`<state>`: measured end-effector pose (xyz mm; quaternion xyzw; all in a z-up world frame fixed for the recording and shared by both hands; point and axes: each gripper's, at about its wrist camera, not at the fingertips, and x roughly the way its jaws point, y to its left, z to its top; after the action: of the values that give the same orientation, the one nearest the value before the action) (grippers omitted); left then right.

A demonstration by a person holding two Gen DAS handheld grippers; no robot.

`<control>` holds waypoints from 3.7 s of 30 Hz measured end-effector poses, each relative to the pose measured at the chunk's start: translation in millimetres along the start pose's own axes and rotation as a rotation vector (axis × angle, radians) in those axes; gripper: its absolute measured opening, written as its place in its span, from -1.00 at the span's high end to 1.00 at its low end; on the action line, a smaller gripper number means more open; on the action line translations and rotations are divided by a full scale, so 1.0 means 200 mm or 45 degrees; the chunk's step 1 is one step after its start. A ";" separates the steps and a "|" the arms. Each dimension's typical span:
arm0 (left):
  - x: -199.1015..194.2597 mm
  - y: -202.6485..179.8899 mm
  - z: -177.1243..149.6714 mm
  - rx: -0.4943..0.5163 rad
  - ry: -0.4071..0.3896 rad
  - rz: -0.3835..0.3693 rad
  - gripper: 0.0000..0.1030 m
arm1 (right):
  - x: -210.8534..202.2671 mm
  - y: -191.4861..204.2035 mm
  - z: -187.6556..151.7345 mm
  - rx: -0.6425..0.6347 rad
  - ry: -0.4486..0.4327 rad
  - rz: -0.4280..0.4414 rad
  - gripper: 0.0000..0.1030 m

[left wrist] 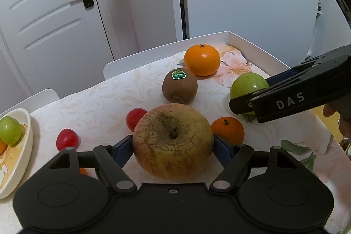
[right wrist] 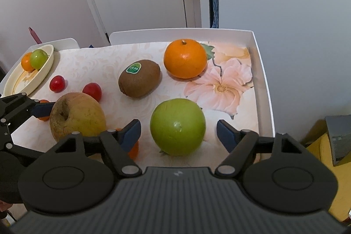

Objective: Organize fruits
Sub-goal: 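Grasp the large brown apple with the left tool while the right tool grasps another green apple, then carry the brown apple and green apple over the duck bowl with both tools, then lower both apples into the bowl and open both tools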

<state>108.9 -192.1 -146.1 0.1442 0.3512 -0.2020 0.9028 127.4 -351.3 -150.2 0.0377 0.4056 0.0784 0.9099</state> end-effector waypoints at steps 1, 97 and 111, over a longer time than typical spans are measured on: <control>0.00 0.00 0.00 0.000 0.000 0.000 -0.54 | 0.00 0.00 0.00 0.000 0.002 0.000 -0.72; -0.24 1.59 -0.23 -0.288 0.109 0.222 -0.97 | 0.38 1.59 0.58 -0.214 0.125 0.200 -0.36; -0.40 1.53 -0.33 -0.340 0.121 0.245 -1.00 | 0.41 1.61 0.58 -0.333 0.168 0.297 -0.36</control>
<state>160.5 124.4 -100.6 0.0652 0.4020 -0.0590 0.9114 230.4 -19.9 -90.2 -0.0393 0.4434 0.2378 0.8633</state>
